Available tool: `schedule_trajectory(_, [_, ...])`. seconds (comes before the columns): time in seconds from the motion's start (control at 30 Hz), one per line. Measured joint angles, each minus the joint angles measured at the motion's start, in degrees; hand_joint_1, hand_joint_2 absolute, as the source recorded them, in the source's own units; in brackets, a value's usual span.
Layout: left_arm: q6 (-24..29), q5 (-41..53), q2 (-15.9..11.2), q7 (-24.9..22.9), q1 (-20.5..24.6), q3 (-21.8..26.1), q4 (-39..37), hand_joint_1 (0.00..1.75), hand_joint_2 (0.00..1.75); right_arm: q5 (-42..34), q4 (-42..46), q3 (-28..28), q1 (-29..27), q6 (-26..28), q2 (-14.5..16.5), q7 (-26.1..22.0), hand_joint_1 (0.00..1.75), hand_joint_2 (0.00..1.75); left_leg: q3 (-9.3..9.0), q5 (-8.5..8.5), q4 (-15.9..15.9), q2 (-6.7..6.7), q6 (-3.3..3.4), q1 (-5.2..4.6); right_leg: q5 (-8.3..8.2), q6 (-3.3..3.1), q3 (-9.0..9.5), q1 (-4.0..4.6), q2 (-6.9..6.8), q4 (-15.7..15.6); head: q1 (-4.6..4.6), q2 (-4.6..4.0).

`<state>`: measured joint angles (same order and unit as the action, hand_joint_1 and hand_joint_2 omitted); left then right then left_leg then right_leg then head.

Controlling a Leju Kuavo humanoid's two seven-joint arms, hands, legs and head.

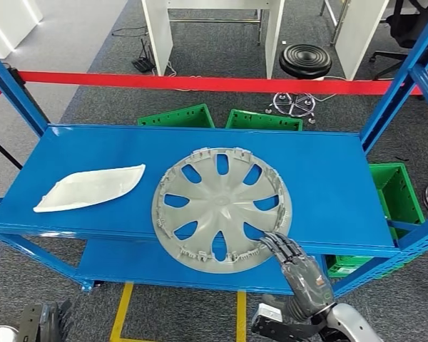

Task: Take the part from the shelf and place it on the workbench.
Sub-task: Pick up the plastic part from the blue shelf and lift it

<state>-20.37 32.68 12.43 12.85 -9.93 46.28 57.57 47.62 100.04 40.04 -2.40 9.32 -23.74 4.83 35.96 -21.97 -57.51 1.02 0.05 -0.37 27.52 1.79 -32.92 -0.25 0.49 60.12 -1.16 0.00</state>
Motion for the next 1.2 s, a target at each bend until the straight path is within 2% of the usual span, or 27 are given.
schedule_trajectory(0.13, [0.0, 0.0, -0.04, 0.0, -0.09, -0.19, -0.01, 0.0, 0.0, 0.03, -0.62, 0.36, 0.3, 0.02, 0.27, -0.03, 0.0, 1.75, -0.05, 0.02, 0.22, 0.0, -0.88, 0.08, 0.08, -0.29, -0.05, 0.09, -0.01, 0.04, 0.02, 0.0])
schedule_trajectory(0.27, [0.0, 0.0, -0.04, 0.0, -0.11, -0.45, 0.0, 0.0, 0.0, 0.04, -0.96, 0.67, 0.39, 0.04, 0.41, -0.04, 0.0, 1.75, -0.03, -0.02, 0.23, 0.01, -1.21, 0.1, 0.13, -0.36, -0.03, 0.1, -0.01, 0.04, 0.03, 0.0])
schedule_trajectory(1.2, [0.0, 0.0, -0.04, 0.0, -0.13, -0.53, 0.0, 0.0, 0.0, 0.05, -1.65, 1.47, 0.5, 0.06, 0.68, -0.05, 0.0, 1.75, -0.02, -0.12, 0.23, 0.01, -1.06, -0.03, 0.04, -0.23, 0.12, -0.08, -0.01, -0.28, 0.03, 0.0])
